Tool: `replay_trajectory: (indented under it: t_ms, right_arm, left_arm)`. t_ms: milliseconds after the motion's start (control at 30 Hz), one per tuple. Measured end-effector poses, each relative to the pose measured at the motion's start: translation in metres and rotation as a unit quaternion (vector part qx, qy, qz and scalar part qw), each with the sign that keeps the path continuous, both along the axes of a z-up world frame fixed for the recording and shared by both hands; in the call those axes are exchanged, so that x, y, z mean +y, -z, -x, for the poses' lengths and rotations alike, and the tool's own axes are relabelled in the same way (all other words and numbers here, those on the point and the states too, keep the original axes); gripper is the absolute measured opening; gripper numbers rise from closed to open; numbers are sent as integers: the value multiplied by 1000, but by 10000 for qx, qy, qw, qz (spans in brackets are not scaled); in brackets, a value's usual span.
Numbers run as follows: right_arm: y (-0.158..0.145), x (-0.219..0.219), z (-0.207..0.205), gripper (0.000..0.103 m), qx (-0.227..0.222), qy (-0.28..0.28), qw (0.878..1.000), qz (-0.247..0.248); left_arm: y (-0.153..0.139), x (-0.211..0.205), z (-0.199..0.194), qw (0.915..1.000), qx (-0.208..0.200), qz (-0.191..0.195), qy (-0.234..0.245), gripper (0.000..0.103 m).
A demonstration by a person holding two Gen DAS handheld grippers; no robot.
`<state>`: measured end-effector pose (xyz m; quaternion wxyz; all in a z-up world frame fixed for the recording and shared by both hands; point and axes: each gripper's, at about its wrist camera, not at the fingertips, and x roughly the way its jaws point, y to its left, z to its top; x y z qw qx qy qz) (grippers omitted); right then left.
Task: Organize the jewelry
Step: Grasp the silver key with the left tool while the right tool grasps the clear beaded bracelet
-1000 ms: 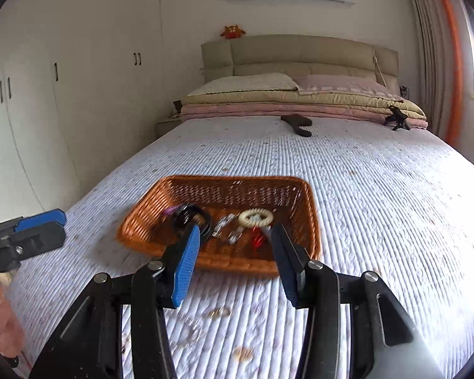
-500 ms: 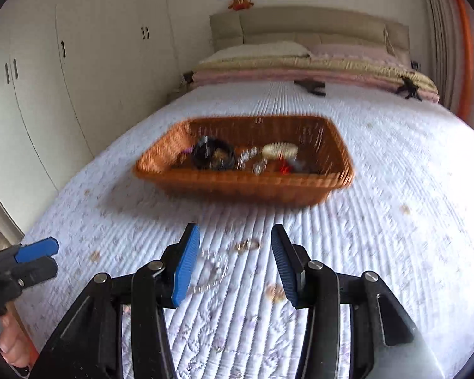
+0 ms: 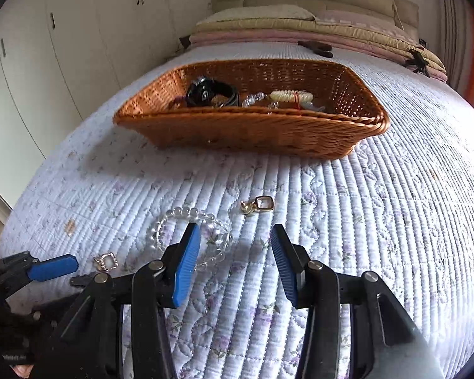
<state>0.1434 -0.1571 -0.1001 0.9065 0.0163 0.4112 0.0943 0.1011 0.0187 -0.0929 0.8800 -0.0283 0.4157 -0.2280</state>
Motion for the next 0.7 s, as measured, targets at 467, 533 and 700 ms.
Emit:
replay_trajectory:
  t_ms: [467, 533, 700]
  right_arm:
    - [6, 7, -15, 48, 205, -142, 9996, 111]
    - [7, 11, -20, 48, 213, -178, 9995, 120]
    - [11, 23, -24, 31, 207, -263, 9988, 347]
  left_arm:
    - [3, -29, 5, 9995, 32, -300, 6, 33]
    - [4, -36, 4, 9991, -1, -427, -13, 32]
    - [6, -42, 3, 9979, -99, -640, -67, 19]
